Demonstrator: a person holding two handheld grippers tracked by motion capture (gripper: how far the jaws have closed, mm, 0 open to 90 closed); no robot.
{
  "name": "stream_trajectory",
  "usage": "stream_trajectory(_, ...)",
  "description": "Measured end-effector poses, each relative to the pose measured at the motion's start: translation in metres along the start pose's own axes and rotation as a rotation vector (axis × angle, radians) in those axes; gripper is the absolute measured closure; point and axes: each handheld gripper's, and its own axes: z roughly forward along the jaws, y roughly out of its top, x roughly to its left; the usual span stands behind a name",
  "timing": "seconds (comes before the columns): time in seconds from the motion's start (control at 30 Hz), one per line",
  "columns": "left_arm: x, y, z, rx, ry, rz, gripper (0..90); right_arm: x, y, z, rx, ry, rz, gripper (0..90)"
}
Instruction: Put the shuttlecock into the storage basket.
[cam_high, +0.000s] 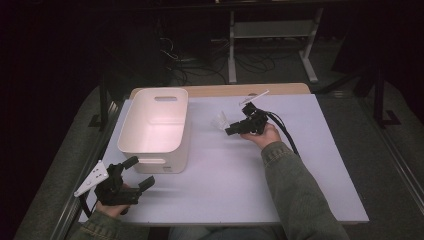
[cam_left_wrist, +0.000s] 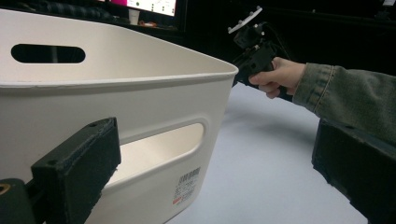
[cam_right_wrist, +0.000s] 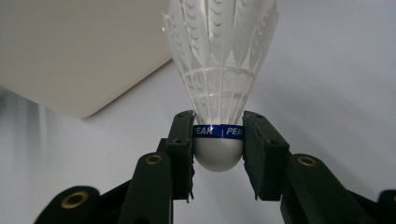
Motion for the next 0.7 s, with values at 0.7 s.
stream_trajectory(0.7,0.000,0.000,0.000,0.000,0.001,-0.001,0.8,0.020,0.013,-0.022,-0.040,0.022,-0.018,63.7)
